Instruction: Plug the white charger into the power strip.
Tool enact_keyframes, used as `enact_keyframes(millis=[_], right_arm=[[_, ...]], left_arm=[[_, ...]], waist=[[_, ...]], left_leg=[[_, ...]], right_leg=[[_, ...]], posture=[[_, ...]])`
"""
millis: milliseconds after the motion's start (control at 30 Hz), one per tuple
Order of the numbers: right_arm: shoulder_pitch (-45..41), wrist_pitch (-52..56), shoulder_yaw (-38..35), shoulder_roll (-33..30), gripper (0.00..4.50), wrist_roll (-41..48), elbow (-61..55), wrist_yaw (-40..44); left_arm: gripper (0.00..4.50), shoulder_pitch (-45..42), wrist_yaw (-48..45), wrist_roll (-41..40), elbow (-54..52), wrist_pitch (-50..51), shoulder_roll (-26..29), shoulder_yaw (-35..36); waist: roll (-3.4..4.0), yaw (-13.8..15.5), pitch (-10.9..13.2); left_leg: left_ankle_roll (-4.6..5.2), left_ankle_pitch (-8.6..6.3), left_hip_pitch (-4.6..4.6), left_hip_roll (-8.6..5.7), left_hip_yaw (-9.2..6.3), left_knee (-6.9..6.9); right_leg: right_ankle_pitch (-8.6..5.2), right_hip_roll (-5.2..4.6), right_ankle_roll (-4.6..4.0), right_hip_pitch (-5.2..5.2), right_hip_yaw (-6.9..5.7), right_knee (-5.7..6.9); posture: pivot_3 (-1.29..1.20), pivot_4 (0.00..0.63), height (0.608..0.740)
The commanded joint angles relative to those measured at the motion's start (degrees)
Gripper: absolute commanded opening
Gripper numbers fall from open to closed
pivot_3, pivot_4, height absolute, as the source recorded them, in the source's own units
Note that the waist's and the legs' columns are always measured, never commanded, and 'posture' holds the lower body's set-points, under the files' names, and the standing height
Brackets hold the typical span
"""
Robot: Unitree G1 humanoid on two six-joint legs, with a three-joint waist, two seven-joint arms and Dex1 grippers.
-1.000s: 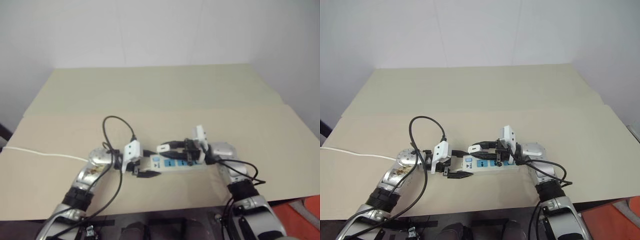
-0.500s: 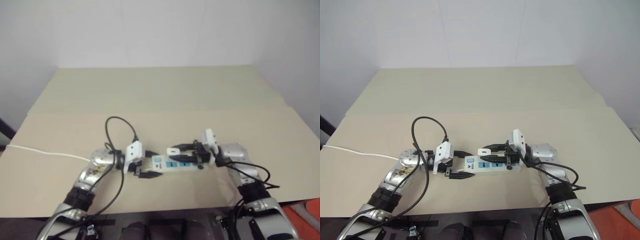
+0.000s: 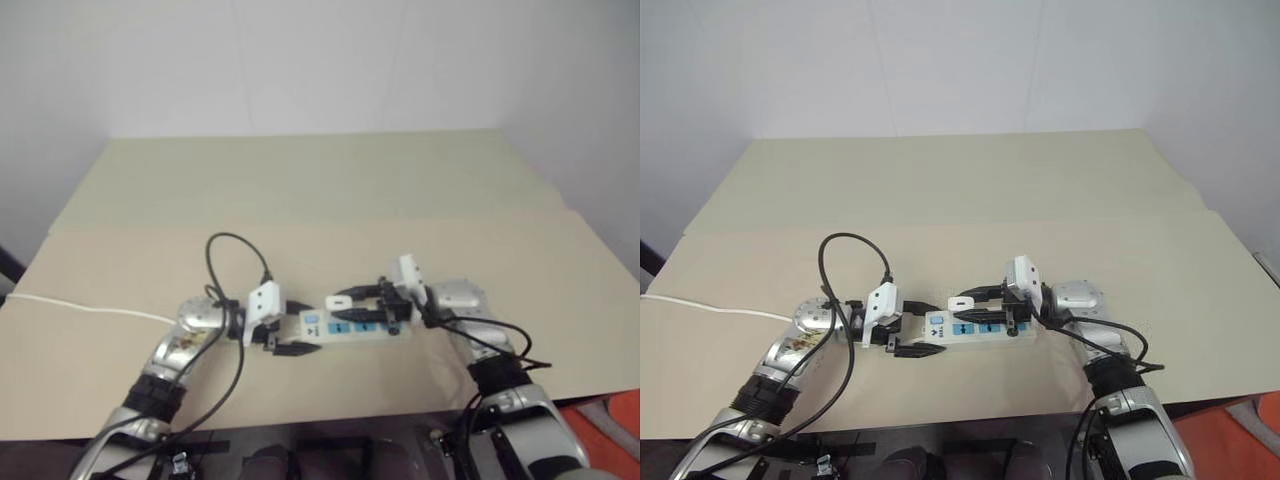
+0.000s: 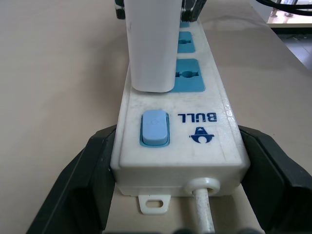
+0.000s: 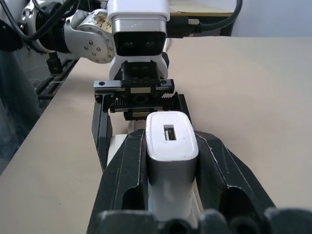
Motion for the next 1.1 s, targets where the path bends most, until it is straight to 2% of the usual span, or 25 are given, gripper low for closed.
enact_keyframes(millis=[33,467,1100], right_arm=[[-0.31,0.75,2.39,1.41,1.15,-2.63,-0.02,-0.94],[3.89,-4.86,-0.45,-6.97,1.15,-5.05,10.04,1.26],[0.22,2.26,1.42,-1.63,1.15,-2.16,3.29,0.73]], left_arm=[[3.26,0.64,-0.38,0.65,0.21,0.38,0.27,-0.76],[3.26,0.76,-0.57,0.60,0.21,0.30,0.31,-0.71],[3.26,0.39,-0.56,0.78,0.94,-0.20,-0.12,-0.78]], waist=[[0.00,-0.07,0.00],[-0.14,0.53,-0.13],[-0.15,0.47,-0.14]], left_leg=[[-0.01,0.00,0.01,0.01,0.00,0.00],[-0.03,-0.01,0.18,0.01,0.01,-0.18],[-0.03,-0.02,0.19,-0.01,0.01,-0.27]], right_leg=[[-0.01,0.00,-0.01,0.00,0.00,0.00],[-0.03,-0.06,-0.04,0.10,0.00,-0.04],[-0.04,-0.16,-0.06,0.04,0.01,-0.06]], posture=[[0.00,0.150,0.740],[0.00,0.150,0.740],[0.00,0.150,0.740]])
